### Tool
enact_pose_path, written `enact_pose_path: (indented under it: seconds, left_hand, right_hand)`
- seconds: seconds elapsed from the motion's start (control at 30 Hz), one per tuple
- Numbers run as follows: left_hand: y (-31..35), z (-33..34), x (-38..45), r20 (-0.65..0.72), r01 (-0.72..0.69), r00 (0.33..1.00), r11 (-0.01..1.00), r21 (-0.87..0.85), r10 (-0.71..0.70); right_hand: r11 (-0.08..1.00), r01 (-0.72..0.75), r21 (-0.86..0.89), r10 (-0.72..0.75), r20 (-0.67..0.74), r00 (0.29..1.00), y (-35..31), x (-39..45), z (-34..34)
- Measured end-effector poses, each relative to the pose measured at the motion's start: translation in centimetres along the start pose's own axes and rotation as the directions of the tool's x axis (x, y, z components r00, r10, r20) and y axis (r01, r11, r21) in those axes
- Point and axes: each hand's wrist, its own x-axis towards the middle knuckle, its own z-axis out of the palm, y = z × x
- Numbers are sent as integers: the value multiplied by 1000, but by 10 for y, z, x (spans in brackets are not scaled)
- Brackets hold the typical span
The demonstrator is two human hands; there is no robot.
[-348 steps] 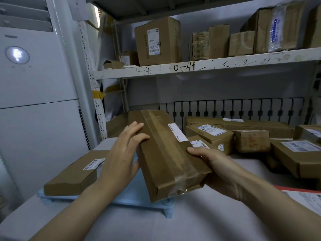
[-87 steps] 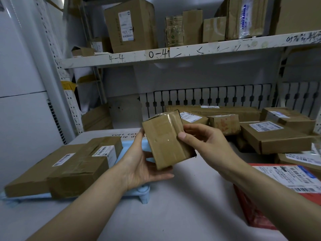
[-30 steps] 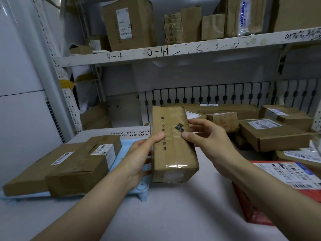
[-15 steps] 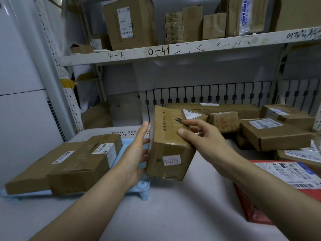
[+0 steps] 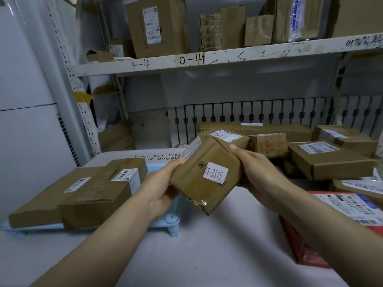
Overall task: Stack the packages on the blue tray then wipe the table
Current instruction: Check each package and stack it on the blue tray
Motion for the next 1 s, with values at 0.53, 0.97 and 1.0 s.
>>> enact_pose_path:
  seconds: [0.53, 0.97, 1.0]
  left_hand:
    - [-7, 7, 3, 96, -165, 983, 984, 62, 158]
    - [3, 3, 0, 23, -185, 983, 983, 3, 185]
    - [2, 1, 1, 35, -178, 984, 984, 1, 178]
  right_hand:
    - [981, -141, -136, 155, 94, 983, 9, -1, -7]
    - [871, 119, -477, -59, 139, 988, 16, 3, -19]
    - [825, 139, -549, -81, 128, 988, 16, 4, -21]
